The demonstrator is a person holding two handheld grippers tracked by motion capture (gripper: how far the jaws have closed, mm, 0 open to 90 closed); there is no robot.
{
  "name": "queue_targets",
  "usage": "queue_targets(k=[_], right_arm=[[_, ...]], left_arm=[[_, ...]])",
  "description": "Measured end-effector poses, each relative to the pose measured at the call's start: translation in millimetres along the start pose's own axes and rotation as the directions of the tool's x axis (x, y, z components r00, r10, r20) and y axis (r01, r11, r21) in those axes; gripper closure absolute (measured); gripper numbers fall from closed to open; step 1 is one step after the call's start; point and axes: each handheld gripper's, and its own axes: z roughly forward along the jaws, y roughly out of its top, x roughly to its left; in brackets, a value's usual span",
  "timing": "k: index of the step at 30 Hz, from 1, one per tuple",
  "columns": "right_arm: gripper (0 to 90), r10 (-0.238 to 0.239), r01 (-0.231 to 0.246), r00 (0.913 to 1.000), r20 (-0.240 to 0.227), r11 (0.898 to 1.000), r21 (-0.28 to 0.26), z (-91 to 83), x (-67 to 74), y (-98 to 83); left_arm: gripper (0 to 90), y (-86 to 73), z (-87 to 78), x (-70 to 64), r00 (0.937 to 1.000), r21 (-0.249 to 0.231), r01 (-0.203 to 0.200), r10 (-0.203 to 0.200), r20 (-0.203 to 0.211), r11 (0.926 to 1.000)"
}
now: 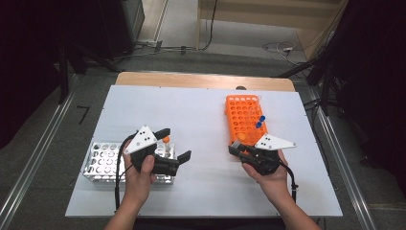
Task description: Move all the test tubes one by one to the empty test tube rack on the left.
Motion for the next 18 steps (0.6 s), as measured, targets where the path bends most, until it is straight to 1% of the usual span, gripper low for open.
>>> queue_targets(k=[2, 4, 6, 8, 11, 12, 14, 16, 18], right_arm=[[72.5, -0.013, 0.013, 0.9996, -0.024, 1.000, 0.009, 3.0, 6.4, 0.0], [72.5, -0.025, 0.026, 0.9987, -0.044, 0.999, 0.019, 6.0, 13.1, -0.2], [72.5, -0.035, 0.036, 0.9974, -0.064, 0.999, 0.028, 8.4, 19.1, -0.1], [72.5, -0.042, 0.044, 0.9959, -0.081, 0.998, 0.033, 10.4, 24.4, 0.1], [72.5, -0.052, 0.056, 0.9932, -0.104, 0.998, 0.040, 13.1, 31.3, 0.3], [72.5, -0.056, 0.061, 0.9923, -0.110, 0.997, 0.043, 13.7, 33.3, 0.5], [72.5, -0.058, 0.063, 0.9910, -0.121, 0.997, 0.044, 14.8, 36.9, 0.7], [72.5, -0.065, 0.072, 0.9886, -0.135, 0.996, 0.048, 16.1, 41.2, 1.2], [72.5, -0.069, 0.077, 0.9875, -0.142, 0.996, 0.054, 17.2, 44.8, 1.4]], left_arm=[[1.8, -0.4, 3.3, -3.8, 1.0000, 0.004, -0.001, 0.001, 0.007, 1.0000], [2.6, -0.8, 6.4, -7.9, 0.9996, 0.009, -0.010, 0.010, 0.026, 0.9999], [5.9, -1.1, 9.6, -12.8, 0.9992, 0.011, -0.023, 0.023, 0.032, 0.9997], [6.1, -1.3, 12.7, -16.3, 0.9980, 0.021, -0.030, 0.029, 0.057, 0.9993], [10.9, -2.5, 18.9, -20.9, 0.9952, 0.036, -0.021, 0.017, 0.097, 0.9991], [11.3, -3.0, 21.2, -23.1, 0.9945, 0.045, -0.021, 0.016, 0.104, 0.9988], [14.8, -4.1, 25.5, -27.1, 0.9944, 0.060, -0.027, 0.020, 0.104, 0.9978], [17.8, -4.9, 28.6, -30.5, 0.9933, 0.068, -0.031, 0.023, 0.113, 0.9972], [23.5, -5.4, 31.1, -33.2, 0.9920, 0.075, -0.034, 0.025, 0.124, 0.9966]])
